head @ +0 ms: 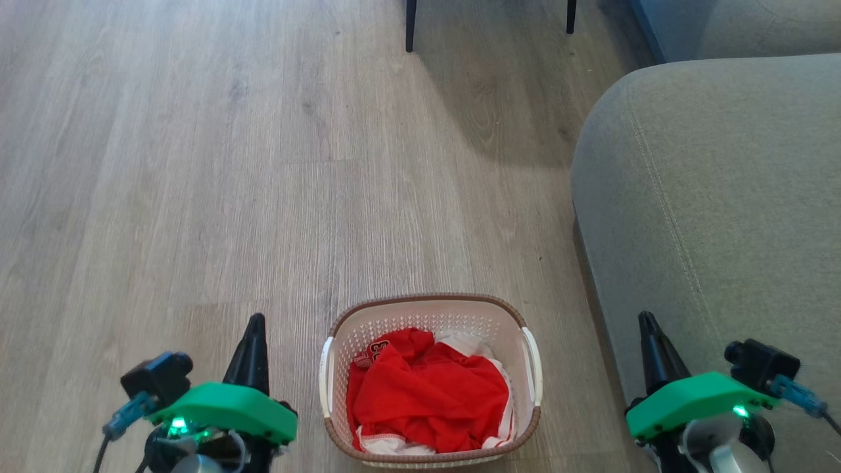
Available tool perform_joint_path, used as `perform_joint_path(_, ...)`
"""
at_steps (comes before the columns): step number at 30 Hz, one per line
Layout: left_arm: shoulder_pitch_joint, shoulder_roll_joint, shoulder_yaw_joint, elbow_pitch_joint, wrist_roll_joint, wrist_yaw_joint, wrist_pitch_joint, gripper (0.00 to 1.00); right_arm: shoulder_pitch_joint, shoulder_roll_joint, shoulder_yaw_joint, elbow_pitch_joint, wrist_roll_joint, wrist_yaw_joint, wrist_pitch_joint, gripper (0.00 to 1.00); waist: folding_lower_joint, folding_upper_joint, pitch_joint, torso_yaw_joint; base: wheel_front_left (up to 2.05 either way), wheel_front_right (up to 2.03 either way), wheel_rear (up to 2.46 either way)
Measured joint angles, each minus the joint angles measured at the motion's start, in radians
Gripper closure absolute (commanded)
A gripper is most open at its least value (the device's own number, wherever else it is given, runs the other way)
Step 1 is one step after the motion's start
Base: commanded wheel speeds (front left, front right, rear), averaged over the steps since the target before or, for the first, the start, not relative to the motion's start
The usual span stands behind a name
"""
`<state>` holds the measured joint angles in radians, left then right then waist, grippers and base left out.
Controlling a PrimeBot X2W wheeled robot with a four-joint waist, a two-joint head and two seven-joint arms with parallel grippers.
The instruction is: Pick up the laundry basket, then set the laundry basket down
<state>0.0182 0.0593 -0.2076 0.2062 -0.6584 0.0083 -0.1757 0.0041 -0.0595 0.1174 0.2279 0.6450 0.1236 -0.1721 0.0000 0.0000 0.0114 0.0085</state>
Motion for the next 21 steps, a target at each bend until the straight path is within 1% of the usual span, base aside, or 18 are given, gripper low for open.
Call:
perform_joint_path(3, 0.0, 0.0, 0.008, 0.002, -0.033, -0.001, 0.009, 1.0, 0.0, 0.0, -0.007, 0.001, 0.032, 0.0, 0.005, 1.0, 0.0, 0.0, 0.0, 0.0, 0.0, 0.0, 0.0)
perform_joint_path(4, 0.0, 0.001, 0.017, 0.002, -0.053, -0.009, 0.013, 1.0, -0.001, 0.0, -0.013, 0.001, 0.054, 0.0, 0.012, 1.0, 0.0, 0.0, 0.0, 0.0, 0.0, 0.0, 0.0)
perform_joint_path(9, 0.0, 0.002, 0.026, 0.005, -0.108, -0.01, 0.026, 1.0, -0.002, -0.001, -0.021, 0.006, 0.108, 0.0, 0.023, 1.0, 0.0, 0.0, -0.001, -0.001, 0.0, 0.0, 0.0)
perform_joint_path(16, -0.004, 0.002, 0.041, 0.008, -0.182, -0.026, 0.044, 1.0, -0.009, -0.001, -0.034, 0.009, 0.185, 0.0, 0.04, 1.0, 0.0, 0.0, -0.001, -0.002, 0.0, 0.0, 0.0)
perform_joint_path(21, -0.006, 0.003, 0.058, 0.01, -0.236, -0.027, 0.056, 1.0, -0.02, -0.002, -0.048, 0.012, 0.239, 0.0, 0.057, 1.0, 0.0, 0.0, -0.002, -0.002, 0.0, 0.0, 0.0)
